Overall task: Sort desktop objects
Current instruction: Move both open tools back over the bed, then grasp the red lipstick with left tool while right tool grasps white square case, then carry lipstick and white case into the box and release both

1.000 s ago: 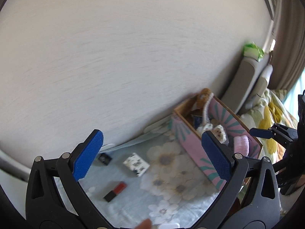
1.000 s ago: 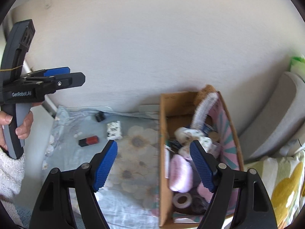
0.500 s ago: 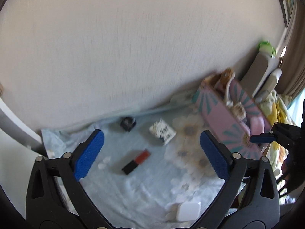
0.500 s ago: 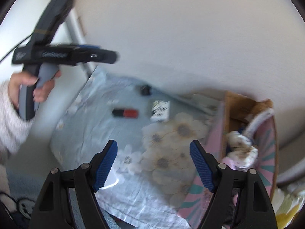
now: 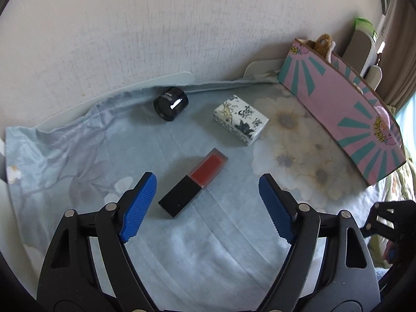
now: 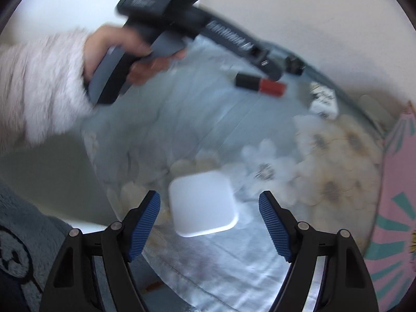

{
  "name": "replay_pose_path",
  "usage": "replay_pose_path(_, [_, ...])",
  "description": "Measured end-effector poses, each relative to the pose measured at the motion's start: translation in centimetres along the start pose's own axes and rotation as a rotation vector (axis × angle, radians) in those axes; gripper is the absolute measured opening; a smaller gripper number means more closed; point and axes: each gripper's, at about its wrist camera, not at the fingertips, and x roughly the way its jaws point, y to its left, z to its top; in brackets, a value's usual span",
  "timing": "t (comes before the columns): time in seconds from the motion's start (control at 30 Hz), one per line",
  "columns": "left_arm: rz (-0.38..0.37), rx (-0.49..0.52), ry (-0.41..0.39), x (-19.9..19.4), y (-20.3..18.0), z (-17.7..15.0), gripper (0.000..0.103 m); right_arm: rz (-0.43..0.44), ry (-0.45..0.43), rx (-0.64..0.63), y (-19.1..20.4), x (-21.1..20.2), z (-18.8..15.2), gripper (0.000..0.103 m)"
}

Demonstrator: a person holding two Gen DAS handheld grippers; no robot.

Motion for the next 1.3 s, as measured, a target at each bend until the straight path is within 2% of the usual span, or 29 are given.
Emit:
replay_pose_path(0.2, [-0.018, -0.01, 0.025, 2.4, 0.9, -0.5, 0.063, 0.002, 0.016, -0.042, 0.2, 2.3, -0.7, 0.074])
replay_pose_path(0.3, [-0.009, 0.022, 0.035, 3.1, 0.7, -0.7, 0.054, -0.017, 0.006, -0.062, 0.2, 2.3, -0.7, 0.061])
replay_pose_path(0.37, [0.002, 0.035, 0.045, 3.4, 0.8, -0.8, 0.047, -0.019, 0.01, -0.076, 0.2, 2.3, -0.6, 0.06])
replay_pose_path(0.4, [0.01, 0.04, 0.039, 3.3, 0.9, -0.8, 0.038, -0.021, 0.011, -0.082, 0.2, 2.3, -0.6, 0.06])
replay_pose_path(0.53, [-0.011, 0.037, 0.053, 3.2, 1.1, -0.8, 0.022, -0.038, 0.014, -0.088, 0.3, 2.4, -0.4, 0.059])
replay_pose_path(0.73, [0.012, 0.044, 0.074, 3.0, 1.0, -0.6, 0.02, -0.06, 0.018, -0.062, 0.1, 2.6, 0.4, 0.059])
replay_pose_path(0.87, [0.021, 0.006, 0.077, 2.1, 1.0, -0.3, 0.018, -0.061, 0.006, -0.023, -0.5, 2.0, 1.2, 0.059])
replay_pose_path(1.3, [0.025, -0.084, 0.005, -3.8, 0.2, 3.2, 0.018, -0.097, -0.076, 0.191, -5.7, -3.9, 4.3, 0.059])
